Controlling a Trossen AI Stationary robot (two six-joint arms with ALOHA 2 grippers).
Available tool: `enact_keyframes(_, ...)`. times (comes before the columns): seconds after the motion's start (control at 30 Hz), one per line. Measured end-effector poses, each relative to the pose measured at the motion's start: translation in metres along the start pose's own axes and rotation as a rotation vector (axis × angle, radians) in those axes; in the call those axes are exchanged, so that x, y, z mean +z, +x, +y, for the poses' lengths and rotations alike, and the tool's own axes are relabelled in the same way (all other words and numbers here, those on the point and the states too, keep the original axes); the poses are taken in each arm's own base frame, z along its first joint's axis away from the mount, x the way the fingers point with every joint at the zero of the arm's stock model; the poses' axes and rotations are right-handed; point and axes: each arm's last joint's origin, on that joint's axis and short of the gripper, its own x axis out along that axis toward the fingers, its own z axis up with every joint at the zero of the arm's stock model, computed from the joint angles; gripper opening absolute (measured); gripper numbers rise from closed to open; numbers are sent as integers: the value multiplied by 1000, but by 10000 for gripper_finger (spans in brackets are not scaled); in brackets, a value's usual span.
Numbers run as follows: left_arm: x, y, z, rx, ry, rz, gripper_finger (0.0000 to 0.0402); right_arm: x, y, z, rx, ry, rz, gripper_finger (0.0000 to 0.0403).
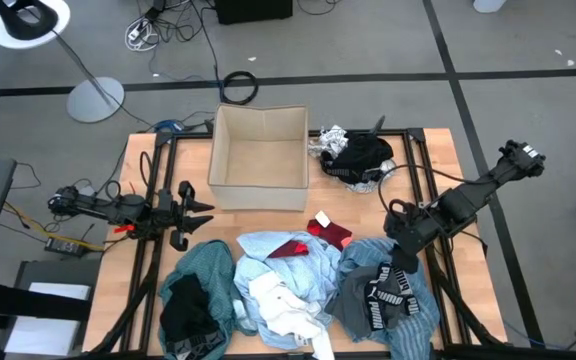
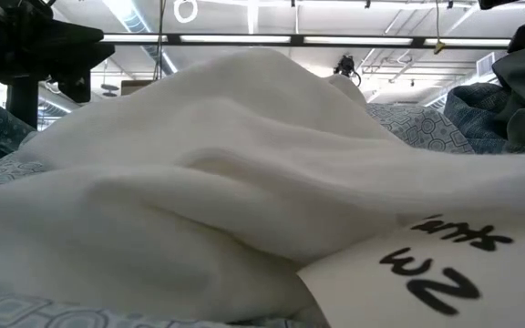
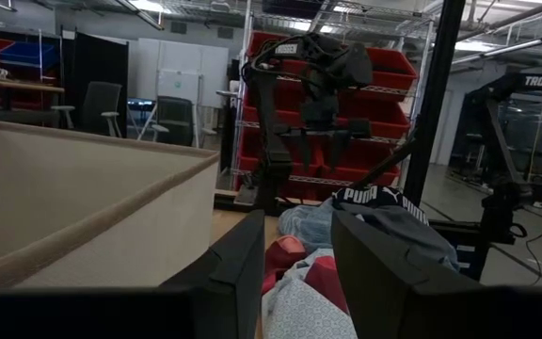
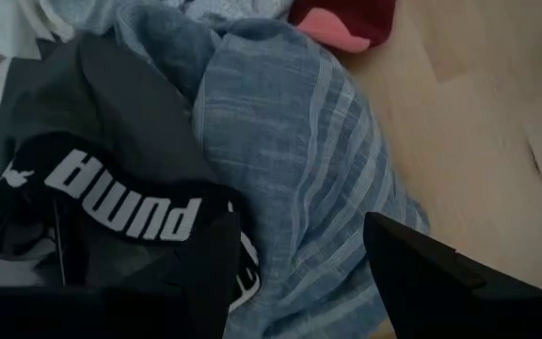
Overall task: Sort clothes
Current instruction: Put the gray boxers into the laundry organizer
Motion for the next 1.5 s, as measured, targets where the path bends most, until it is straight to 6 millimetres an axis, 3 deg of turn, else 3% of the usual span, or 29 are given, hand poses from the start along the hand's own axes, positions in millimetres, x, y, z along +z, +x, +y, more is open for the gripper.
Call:
enact_keyframes(0.27, 0, 0, 0, 0, 0, 0, 131, -2, 0, 0, 36, 27, 72, 229)
enact_keyframes(0.63, 0, 0, 0, 0, 0, 0, 131, 4, -19, 7, 102, 48, 50, 229)
enact_keyframes(1.17, 0, 0, 0, 0, 0, 0, 131, 5, 35, 36, 35, -221, 237, 229)
enact_keyframes(1.5, 0, 0, 0, 0, 0, 0, 131, -2, 52, 42, -95, -298, 301, 229)
